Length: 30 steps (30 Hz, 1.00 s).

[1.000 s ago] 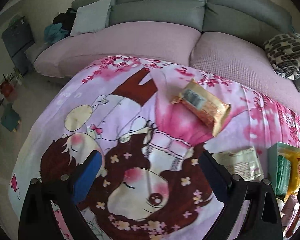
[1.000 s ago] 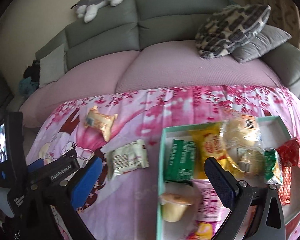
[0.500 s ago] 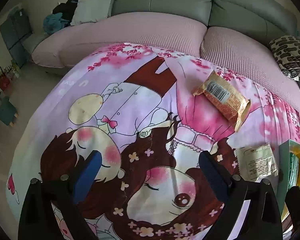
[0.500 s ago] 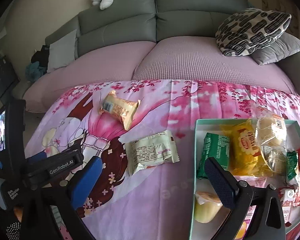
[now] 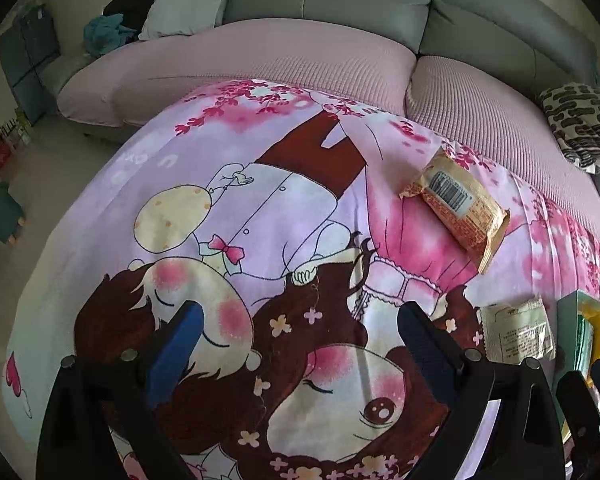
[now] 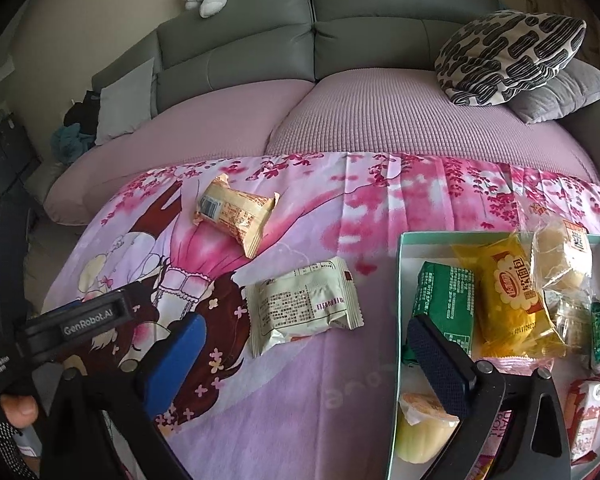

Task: Organize snacks
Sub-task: 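Move both open tools back toward the yellow bread pack and white bag, then grasp the white-green bag with the right tool while the left tool grasps the yellow pack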

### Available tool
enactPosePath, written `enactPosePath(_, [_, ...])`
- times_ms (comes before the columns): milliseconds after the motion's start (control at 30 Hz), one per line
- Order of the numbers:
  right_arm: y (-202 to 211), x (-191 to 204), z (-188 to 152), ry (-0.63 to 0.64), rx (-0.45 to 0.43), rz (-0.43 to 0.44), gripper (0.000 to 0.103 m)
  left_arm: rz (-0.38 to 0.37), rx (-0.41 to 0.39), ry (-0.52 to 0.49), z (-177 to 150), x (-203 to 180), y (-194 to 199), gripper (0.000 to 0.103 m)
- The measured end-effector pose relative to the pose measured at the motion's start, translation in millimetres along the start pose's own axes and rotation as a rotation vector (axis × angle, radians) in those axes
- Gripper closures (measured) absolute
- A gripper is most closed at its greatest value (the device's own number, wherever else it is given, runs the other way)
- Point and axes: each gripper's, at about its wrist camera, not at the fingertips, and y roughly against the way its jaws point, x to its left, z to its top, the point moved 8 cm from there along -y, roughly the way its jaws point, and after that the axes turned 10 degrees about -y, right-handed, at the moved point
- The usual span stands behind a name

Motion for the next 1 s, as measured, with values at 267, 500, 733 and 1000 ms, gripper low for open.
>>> enactPosePath(267, [-20.2,10.2,-4.6,0.031,0.043,-0.011,0.013,-0.014,0.034,-0.049,-1.7,-5.2,-10.8,0.005])
enactPosePath(500, [-48.6,2.6,-5.8,0.044,0.105,-0.068,0.015,-0.007,0.055,-0.060,-3.9,-3.6,-18.2,0.005])
enactPosePath(733, [-69.4,3.9,-5.6,0.094,0.132,-0.111,0.015,-0.006,0.066,-0.055,-5.4,-1.8,-22.0,0.005])
enactPosePath(1000, [-76.7,6.8,-12.8,0.144,0.139,-0.127,0.022,-0.008,0.065,-0.064,-4.3,-4.0,-21.8,0.005])
